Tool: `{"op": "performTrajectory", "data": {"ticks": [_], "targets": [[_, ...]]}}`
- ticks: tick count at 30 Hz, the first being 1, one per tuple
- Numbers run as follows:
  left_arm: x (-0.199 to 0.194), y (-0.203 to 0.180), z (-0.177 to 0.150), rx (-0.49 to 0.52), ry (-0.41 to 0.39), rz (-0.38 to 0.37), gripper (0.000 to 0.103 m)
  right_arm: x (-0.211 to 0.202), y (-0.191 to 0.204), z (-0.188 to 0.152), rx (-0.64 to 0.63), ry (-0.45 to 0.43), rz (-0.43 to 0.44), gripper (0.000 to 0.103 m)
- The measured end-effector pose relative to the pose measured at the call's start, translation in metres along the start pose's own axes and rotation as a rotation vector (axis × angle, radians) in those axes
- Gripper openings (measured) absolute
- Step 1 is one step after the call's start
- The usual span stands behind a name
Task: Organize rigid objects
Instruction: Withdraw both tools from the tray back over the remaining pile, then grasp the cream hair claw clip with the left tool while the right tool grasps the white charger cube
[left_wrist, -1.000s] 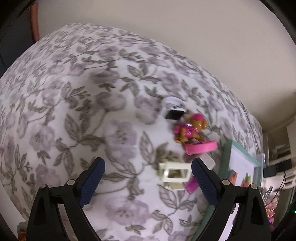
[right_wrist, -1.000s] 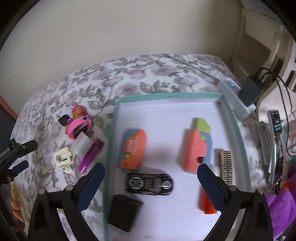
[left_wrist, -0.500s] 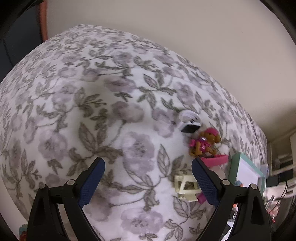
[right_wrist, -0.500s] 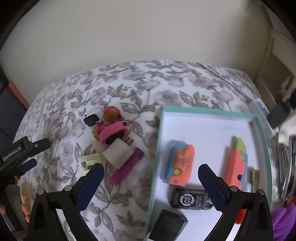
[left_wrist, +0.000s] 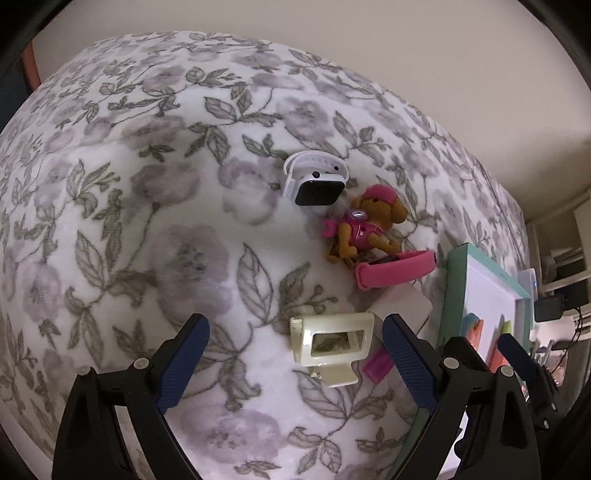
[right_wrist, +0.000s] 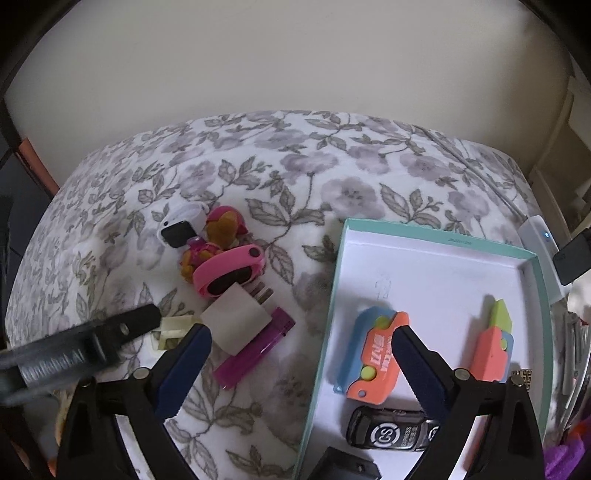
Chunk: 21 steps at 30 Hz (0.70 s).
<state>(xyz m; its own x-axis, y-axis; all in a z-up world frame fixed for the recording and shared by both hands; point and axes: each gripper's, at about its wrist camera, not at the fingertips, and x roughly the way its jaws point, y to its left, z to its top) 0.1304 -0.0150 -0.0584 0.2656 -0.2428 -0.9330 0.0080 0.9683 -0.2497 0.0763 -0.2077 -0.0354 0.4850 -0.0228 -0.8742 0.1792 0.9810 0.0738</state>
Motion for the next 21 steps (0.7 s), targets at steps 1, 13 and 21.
{"op": "performTrajectory", "data": {"ticks": [1,13,21], "targets": [[0.002,-0.001,-0.001,-0.001,0.005,-0.001,0.095,0.001,0.0,0.0,-0.009,0.0,-0.006,0.099],[0.024,-0.014,-0.008,0.048,0.055,0.023,0.095,-0.006,-0.033,0.003,0.038,-0.018,-0.077,0.099],[0.033,-0.025,-0.01,0.08,0.07,0.043,0.077,-0.009,-0.028,0.005,0.037,-0.03,-0.051,0.099]]}}
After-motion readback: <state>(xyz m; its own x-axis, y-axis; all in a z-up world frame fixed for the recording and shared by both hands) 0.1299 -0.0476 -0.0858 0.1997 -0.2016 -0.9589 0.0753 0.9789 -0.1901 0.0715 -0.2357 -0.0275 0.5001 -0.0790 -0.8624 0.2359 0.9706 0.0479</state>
